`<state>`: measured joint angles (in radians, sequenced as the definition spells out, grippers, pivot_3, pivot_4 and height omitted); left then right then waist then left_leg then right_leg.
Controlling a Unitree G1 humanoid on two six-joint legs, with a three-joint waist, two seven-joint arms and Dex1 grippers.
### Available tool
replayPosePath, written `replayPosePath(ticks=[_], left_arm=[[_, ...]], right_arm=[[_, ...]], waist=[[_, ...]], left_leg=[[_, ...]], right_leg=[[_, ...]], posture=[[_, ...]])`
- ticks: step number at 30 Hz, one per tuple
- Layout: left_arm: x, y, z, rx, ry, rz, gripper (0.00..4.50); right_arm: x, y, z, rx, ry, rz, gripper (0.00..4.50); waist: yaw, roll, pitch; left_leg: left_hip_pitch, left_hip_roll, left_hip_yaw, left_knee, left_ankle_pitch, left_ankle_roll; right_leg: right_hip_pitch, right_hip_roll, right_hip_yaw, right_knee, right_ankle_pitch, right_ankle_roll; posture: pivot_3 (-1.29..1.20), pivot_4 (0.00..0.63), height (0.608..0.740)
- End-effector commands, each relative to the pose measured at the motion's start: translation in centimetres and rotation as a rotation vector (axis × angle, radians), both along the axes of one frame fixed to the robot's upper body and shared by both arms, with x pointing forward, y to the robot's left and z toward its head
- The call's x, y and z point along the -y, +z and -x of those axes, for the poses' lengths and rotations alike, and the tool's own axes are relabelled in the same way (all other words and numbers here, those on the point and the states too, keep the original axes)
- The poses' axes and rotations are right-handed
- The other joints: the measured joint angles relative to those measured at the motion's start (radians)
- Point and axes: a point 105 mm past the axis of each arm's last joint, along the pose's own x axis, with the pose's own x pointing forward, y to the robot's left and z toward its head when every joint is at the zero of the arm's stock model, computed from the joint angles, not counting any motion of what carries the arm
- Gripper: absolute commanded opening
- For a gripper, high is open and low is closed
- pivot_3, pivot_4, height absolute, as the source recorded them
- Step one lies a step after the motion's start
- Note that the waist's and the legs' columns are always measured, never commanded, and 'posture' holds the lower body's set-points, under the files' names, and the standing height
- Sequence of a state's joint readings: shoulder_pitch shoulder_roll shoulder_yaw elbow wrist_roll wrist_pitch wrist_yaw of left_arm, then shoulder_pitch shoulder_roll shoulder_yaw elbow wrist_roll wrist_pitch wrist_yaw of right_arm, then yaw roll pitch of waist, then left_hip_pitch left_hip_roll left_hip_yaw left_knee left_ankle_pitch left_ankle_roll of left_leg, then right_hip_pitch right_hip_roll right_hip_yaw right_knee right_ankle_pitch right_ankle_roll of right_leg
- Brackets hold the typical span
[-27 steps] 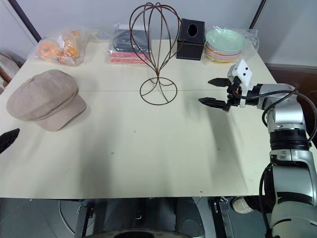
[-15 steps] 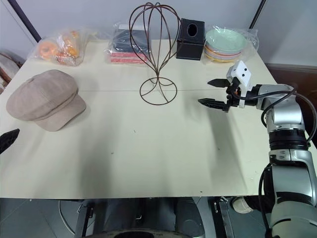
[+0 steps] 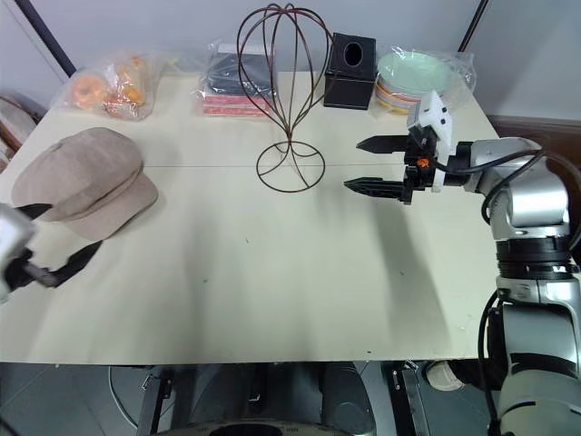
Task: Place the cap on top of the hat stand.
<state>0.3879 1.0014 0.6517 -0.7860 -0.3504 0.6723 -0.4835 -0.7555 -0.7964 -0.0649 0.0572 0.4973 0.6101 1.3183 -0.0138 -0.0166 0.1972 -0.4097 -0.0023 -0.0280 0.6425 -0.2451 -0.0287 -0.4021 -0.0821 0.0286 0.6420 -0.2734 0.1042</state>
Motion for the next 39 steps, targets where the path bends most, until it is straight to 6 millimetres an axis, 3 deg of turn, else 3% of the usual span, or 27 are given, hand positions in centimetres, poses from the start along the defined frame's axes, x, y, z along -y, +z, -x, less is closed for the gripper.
replayPosePath(ticks=[1,6,13,17,26,30,36,39], left_arm=[[-0.5,0.0,-1.6,0.097,0.110,-0.189,4.47],[0.1,-2.7,-4.2,0.132,0.170,-0.296,4.47],[-0.8,-7.4,-7.5,0.113,0.315,-0.323,4.47],[-2.6,-8.2,-9.2,0.150,0.400,-0.387,4.47],[-4.2,-8.8,-11.7,0.154,0.420,-0.398,4.47],[-4.7,-8.7,-12.0,0.151,0.425,-0.377,3.20],[-5.2,-7.6,-12.2,0.185,0.427,-0.373,0.16],[-5.3,-6.6,-12.4,0.216,0.424,-0.378,0.07]], right_arm=[[-1.6,2.1,2.8,-0.001,0.098,-0.060,4.50],[-3.4,4.0,5.6,-0.019,0.188,-0.131,4.50],[-3.8,6.1,6.2,0.007,0.161,-0.196,4.50],[-3.7,6.2,6.3,0.014,0.142,-0.203,4.50],[-3.8,6.2,6.6,0.017,0.130,-0.216,4.50],[-3.7,6.2,6.7,0.022,0.124,-0.211,4.50],[-3.5,6.2,6.6,0.003,0.098,-0.224,4.50],[-3.2,6.1,6.7,-0.005,0.085,-0.225,4.50]], waist=[[0.001,0.000,0.000],[0.001,0.000,0.000],[0.002,-0.002,-0.001],[0.003,-0.002,-0.001],[0.003,-0.002,-0.001],[0.002,-0.002,-0.001],[0.003,-0.002,-0.001],[0.006,-0.002,-0.001]], left_leg=[[0.000,0.000,0.000,0.000,0.000,0.000],[-0.001,0.000,0.000,0.000,0.000,0.000],[-0.002,0.000,-0.001,0.000,0.000,0.000],[-0.002,0.000,-0.001,0.000,0.000,0.000],[-0.002,0.000,-0.001,0.001,0.000,0.000],[-0.002,0.000,-0.002,0.001,0.000,0.000],[-0.002,0.000,-0.002,0.001,0.000,0.000],[-0.002,-0.001,-0.002,0.001,0.000,0.000]], right_leg=[[0.000,0.000,0.000,0.000,0.000,0.000],[-0.001,0.000,0.000,-0.001,0.000,0.000],[-0.001,0.000,-0.001,0.001,0.002,0.004],[-0.002,0.000,-0.001,0.002,0.003,0.005],[-0.003,-0.001,-0.001,0.004,0.003,0.005],[-0.003,-0.001,-0.002,0.004,0.003,0.005],[-0.003,-0.001,-0.002,0.004,0.003,0.005],[-0.003,-0.005,-0.002,0.004,0.003,0.005]], posture=[[0.00,0.150,0.740],[0.00,0.150,0.740],[0.00,0.150,0.740],[0.00,0.150,0.740],[0.00,0.150,0.740],[0.00,0.150,0.740],[0.00,0.150,0.740],[0.00,0.150,0.740]])
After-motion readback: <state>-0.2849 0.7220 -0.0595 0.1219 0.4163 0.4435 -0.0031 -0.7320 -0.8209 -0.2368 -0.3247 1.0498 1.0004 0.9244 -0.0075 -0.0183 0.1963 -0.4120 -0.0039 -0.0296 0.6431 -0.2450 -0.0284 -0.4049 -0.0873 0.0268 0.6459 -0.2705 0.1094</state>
